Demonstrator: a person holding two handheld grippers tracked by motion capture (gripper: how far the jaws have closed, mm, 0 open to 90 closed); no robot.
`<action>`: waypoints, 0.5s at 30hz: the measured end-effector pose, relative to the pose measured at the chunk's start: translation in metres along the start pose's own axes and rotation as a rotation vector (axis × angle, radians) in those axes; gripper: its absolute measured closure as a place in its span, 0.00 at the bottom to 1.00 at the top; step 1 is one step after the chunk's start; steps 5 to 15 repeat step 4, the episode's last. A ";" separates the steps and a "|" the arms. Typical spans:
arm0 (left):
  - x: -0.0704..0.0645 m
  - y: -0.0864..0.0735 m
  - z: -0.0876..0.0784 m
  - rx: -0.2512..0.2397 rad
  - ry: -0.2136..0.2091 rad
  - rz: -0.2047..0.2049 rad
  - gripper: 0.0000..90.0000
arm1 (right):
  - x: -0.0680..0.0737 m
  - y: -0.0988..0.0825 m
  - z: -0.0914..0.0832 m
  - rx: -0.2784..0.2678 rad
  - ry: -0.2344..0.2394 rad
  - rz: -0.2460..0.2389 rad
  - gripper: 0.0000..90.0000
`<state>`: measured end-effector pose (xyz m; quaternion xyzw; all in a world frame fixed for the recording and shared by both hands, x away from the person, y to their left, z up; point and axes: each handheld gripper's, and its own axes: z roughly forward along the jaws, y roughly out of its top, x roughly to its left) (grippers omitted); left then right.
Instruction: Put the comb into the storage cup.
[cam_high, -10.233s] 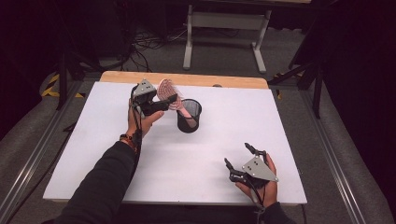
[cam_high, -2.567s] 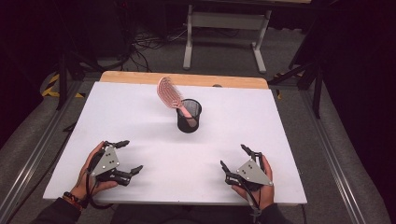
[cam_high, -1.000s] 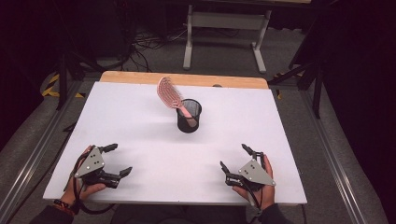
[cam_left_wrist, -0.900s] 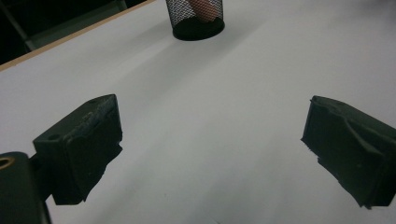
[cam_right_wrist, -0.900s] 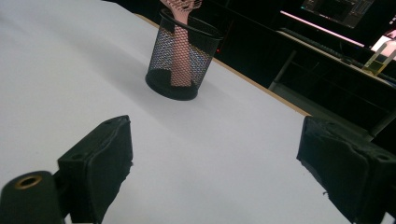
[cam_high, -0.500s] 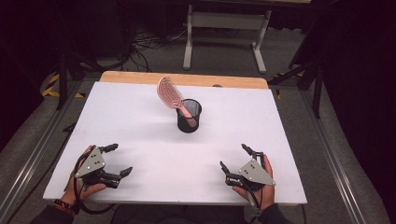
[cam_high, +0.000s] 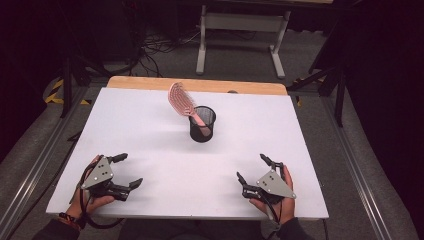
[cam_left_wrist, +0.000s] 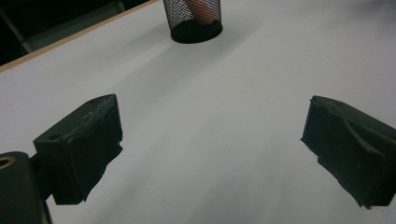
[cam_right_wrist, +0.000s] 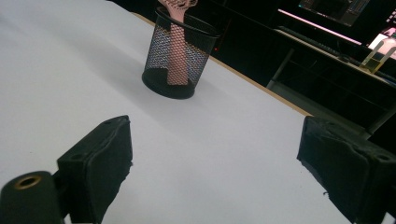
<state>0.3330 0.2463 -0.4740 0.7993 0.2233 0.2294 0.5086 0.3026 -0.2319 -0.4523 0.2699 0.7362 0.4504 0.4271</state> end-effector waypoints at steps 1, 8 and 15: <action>0.000 0.000 -0.001 -0.001 -0.001 -0.002 0.06 | 0.000 0.000 0.000 -0.001 -0.002 0.002 0.12; 0.002 0.000 -0.001 -0.012 0.001 -0.017 0.06 | 0.001 0.001 0.001 -0.001 -0.002 0.002 0.12; 0.002 0.000 -0.001 -0.012 0.001 -0.017 0.06 | 0.001 0.001 0.001 -0.001 -0.002 0.002 0.12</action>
